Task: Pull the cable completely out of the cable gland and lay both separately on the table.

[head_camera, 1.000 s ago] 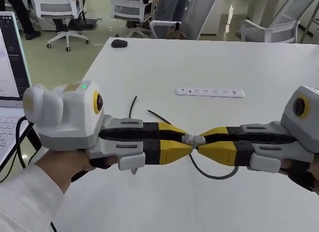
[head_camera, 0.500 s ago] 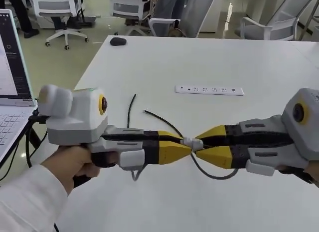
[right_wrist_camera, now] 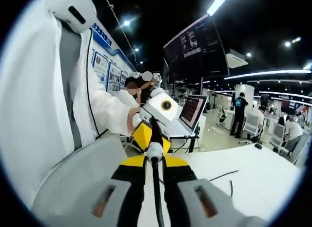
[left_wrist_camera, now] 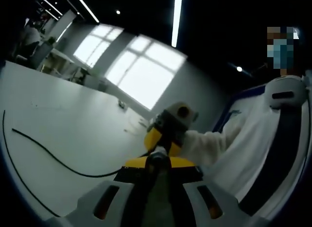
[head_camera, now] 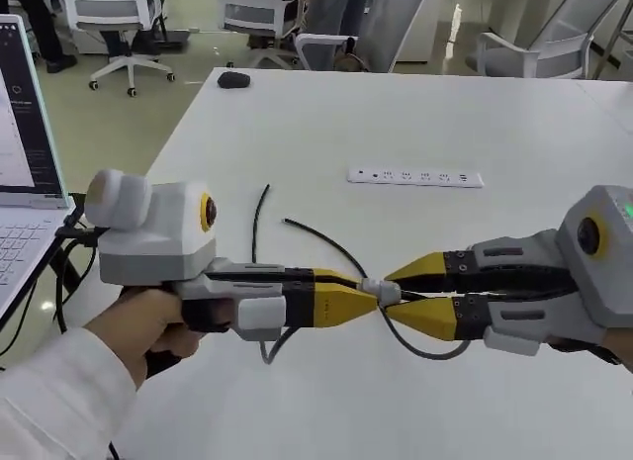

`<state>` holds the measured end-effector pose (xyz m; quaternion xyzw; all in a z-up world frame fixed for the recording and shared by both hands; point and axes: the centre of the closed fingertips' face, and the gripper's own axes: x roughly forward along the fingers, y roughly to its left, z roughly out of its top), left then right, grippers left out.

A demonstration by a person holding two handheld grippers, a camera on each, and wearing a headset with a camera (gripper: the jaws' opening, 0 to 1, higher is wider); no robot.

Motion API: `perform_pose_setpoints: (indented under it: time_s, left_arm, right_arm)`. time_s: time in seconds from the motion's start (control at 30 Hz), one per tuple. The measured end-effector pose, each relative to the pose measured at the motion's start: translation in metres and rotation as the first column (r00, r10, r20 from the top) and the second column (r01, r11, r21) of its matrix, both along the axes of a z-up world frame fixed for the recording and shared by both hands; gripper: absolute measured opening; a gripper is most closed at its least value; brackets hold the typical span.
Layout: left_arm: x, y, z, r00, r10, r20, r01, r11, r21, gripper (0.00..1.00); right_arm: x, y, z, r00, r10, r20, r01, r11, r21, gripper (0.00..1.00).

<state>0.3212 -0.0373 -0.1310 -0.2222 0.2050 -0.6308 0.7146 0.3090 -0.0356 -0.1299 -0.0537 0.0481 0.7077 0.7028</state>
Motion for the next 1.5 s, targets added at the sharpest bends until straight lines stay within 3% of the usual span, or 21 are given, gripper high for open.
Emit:
perform_pose_setpoints:
  time_s: [0.07,0.1,0.17,0.23,0.3,0.33,0.63,0.7,0.8,0.87,0.93,1.07,1.17,1.3,1.4,1.5]
  left_arm:
    - [-0.001,0.000,0.001,1.000,-0.001,0.016,0.000,1.000,0.001,0.15]
    - [0.001,0.002,0.003,0.999,0.015,0.051,-0.015,1.000,-0.001,0.15]
    - [0.003,0.005,0.007,0.997,0.030,0.072,-0.029,1.000,-0.011,0.15]
    - [0.004,0.007,0.010,0.990,0.041,0.132,-0.040,0.999,-0.010,0.15]
    - [0.004,0.008,0.011,0.987,0.047,0.151,-0.047,0.999,-0.002,0.15]
    - [0.004,0.008,0.011,0.983,0.044,0.179,-0.046,0.999,0.009,0.15]
    - [0.001,0.003,0.014,0.974,0.037,0.224,-0.040,0.999,0.008,0.15]
    - [0.001,0.002,0.014,0.972,0.041,0.233,-0.045,0.999,0.009,0.15]
    - [0.001,0.003,0.016,0.967,0.045,0.250,-0.046,0.999,-0.001,0.16]
    - [0.000,0.003,0.014,0.946,0.036,0.321,-0.046,0.999,0.025,0.16]
    - [0.001,0.003,0.013,0.920,0.040,0.389,-0.062,0.997,0.044,0.16]
    - [0.000,0.002,0.016,0.920,0.045,0.389,-0.058,0.998,0.022,0.17]
    - [0.003,0.001,0.019,0.916,0.059,0.397,-0.067,0.998,0.005,0.26]
    - [0.005,-0.003,0.018,0.911,0.051,0.409,-0.061,0.998,0.012,0.30]
    - [0.006,-0.007,0.016,0.914,0.044,0.402,-0.053,0.999,0.011,0.31]
    - [0.005,-0.013,0.015,0.926,0.027,0.377,-0.034,0.999,0.013,0.28]
  right_arm:
    - [-0.001,-0.002,-0.004,0.994,0.007,-0.106,-0.010,1.000,-0.023,0.14]
    - [0.001,-0.004,-0.007,0.993,0.006,-0.119,-0.011,0.999,-0.042,0.18]
    - [0.006,-0.007,-0.005,0.996,-0.013,-0.084,0.011,1.000,-0.025,0.29]
    - [0.006,-0.011,-0.002,0.994,-0.014,-0.108,0.013,1.000,-0.011,0.24]
    - [0.006,-0.012,-0.001,0.995,-0.018,-0.102,0.018,1.000,-0.007,0.21]
    - [0.008,-0.013,0.000,0.995,-0.027,-0.097,0.027,1.000,-0.004,0.21]
    - [0.010,-0.014,0.003,0.994,-0.042,-0.097,0.043,0.999,0.016,0.13]
    - [0.008,-0.014,0.004,0.995,-0.028,-0.095,0.030,0.999,0.021,0.06]
    - [0.001,-0.013,0.004,0.996,0.001,-0.087,0.001,1.000,0.030,0.03]
    - [0.001,-0.013,0.003,0.992,-0.001,-0.125,0.004,1.000,0.024,0.03]
    - [0.002,-0.013,0.002,0.995,-0.002,-0.104,0.005,1.000,0.026,0.02]
    - [0.002,-0.013,0.004,0.996,-0.002,-0.092,0.005,0.999,0.034,0.02]
    - [0.003,-0.015,0.005,0.996,-0.004,-0.085,0.006,1.000,0.030,0.02]
    - [0.003,-0.017,0.007,0.996,-0.005,-0.084,0.008,0.999,0.041,0.02]
    - [0.003,-0.018,0.007,0.996,-0.004,-0.085,0.007,0.999,0.040,0.02]
    - [0.002,-0.018,0.007,0.996,-0.002,-0.085,0.005,0.999,0.043,0.02]
